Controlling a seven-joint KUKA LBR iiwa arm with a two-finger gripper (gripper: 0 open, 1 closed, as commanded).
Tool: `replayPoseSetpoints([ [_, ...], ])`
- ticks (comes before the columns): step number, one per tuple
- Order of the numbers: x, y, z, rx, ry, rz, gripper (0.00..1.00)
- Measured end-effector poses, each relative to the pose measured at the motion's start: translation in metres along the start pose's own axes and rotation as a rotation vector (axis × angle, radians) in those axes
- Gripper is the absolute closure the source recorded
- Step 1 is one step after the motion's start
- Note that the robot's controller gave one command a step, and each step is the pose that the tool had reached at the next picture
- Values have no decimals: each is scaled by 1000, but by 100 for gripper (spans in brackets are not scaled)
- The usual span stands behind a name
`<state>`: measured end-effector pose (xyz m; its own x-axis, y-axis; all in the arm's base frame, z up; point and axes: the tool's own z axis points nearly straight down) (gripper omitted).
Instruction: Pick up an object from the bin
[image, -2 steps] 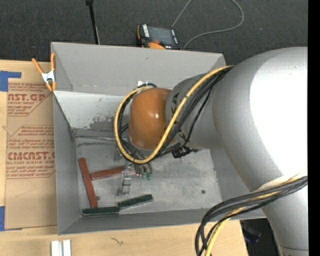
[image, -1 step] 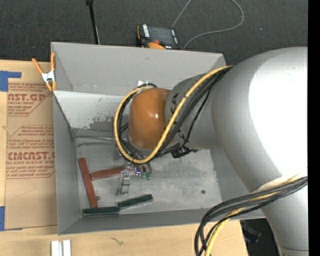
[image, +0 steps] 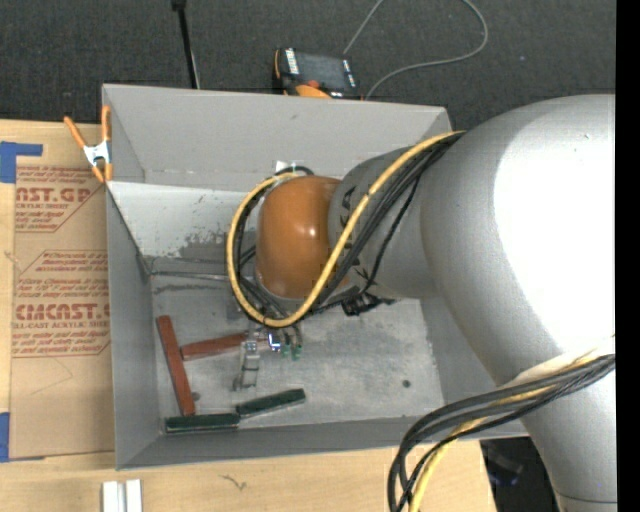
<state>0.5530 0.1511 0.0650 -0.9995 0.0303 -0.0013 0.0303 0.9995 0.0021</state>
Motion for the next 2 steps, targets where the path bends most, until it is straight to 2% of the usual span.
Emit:
replayPoseSetpoints([
  [2,0,2,0,0,0,0,0],
])
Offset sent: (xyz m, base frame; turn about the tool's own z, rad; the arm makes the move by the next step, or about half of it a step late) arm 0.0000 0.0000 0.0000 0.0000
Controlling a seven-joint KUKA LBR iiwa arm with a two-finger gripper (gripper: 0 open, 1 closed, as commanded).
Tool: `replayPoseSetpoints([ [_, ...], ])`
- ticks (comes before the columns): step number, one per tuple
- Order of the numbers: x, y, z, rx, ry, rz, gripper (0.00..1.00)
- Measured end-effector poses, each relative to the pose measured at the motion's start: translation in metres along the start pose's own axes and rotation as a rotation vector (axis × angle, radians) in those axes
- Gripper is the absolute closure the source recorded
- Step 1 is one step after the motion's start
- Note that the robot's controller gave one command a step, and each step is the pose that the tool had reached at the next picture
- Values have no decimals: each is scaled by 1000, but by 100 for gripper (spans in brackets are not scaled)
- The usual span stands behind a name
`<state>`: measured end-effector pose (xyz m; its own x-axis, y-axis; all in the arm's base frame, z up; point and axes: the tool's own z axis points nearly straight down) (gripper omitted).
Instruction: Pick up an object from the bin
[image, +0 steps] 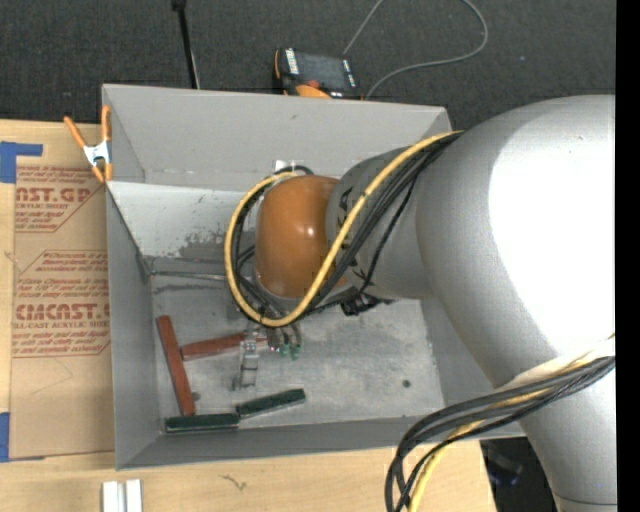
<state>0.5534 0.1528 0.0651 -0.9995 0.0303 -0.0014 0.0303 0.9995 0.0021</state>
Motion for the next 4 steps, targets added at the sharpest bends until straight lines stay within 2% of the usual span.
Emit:
replayPoseSetpoints([
  [1,-1,0,-1,0,0,0,100],
  [3,-1,2,-21,0,-1,0,100],
  [4,-3,3,-129,-2,-7,0,100],
])
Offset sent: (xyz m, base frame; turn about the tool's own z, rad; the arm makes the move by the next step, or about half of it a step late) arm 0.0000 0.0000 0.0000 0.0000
